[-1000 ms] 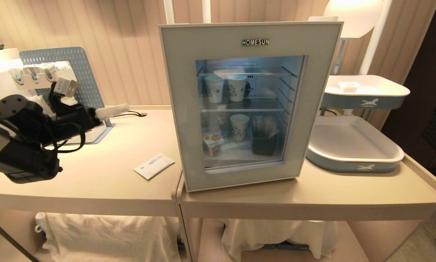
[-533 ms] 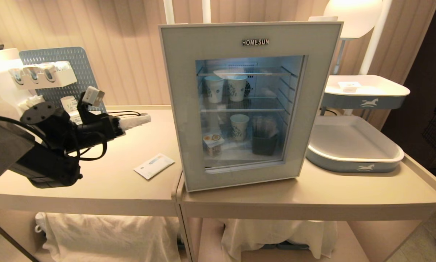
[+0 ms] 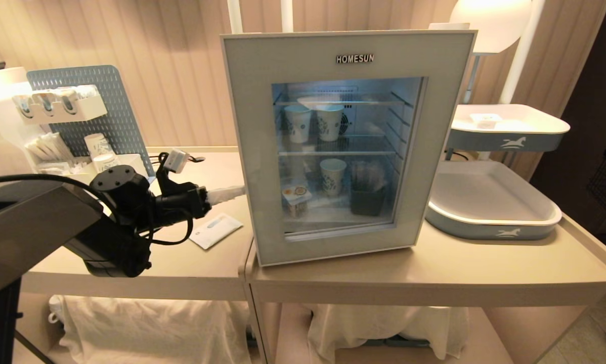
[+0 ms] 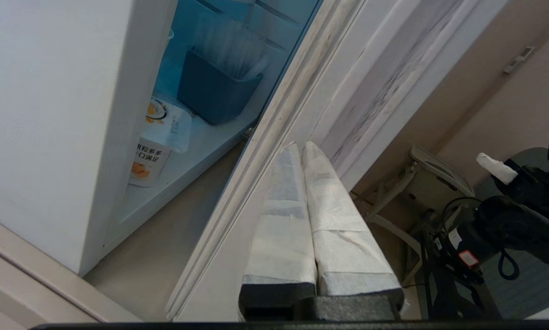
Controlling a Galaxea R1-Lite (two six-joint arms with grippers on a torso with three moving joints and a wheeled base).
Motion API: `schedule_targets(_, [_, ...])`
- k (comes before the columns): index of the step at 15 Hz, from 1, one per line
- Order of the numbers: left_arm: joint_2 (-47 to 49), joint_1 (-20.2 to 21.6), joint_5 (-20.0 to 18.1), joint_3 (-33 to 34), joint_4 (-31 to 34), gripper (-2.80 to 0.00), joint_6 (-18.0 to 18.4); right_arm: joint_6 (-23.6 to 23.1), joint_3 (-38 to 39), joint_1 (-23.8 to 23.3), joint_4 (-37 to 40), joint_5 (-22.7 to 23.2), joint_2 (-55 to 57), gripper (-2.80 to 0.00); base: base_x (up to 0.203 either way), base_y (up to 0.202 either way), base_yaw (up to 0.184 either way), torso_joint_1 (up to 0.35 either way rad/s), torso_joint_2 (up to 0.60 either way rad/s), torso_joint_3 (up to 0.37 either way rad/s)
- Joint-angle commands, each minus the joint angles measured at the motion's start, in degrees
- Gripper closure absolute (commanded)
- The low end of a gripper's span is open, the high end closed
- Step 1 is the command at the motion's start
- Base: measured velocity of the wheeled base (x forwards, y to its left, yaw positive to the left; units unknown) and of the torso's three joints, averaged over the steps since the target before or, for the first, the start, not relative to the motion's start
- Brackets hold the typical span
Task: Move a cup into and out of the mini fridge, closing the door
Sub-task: Open the freezer door
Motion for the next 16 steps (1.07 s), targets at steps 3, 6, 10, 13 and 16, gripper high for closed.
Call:
schedule_targets(3, [0.6, -1.3, 0.7, 0.5, -0.5, 0.0, 0.2, -0.1, 0.0, 0.0, 0.0, 0.0, 0.0, 0.0, 0.0, 0.0, 0.0, 0.0, 0.0, 0.0])
schedule_targets(6, [0.1, -1.0, 1.2, 0.5, -0.4, 0.0, 0.2, -0.1, 0.0, 0.0, 0.0, 0.0, 0.0, 0.0, 0.0, 0.0, 0.0, 0.0, 0.0, 0.0])
schedule_targets(10, [-0.2, -0.8, 3.4, 0.2, -0.4, 0.0, 0.2, -0.1, 0.0, 0.0, 0.0, 0.0, 0.0, 0.0, 0.0, 0.0, 0.0, 0.0, 0.0, 0.0])
schedule_targets(13, [-1.0, -0.9, 3.5, 1.3, -0.6, 0.0, 0.3, -0.1, 0.0, 0.0, 0.0, 0.0, 0.0, 0.0, 0.0, 0.0, 0.0, 0.0, 0.0, 0.0])
schedule_targets(16, [-1.6, -2.3, 3.2, 2.9, -0.6, 0.0, 0.3, -0.1, 0.0, 0.0, 0.0, 0.0, 0.0, 0.0, 0.0, 0.0, 0.0, 0.0, 0.0, 0.0])
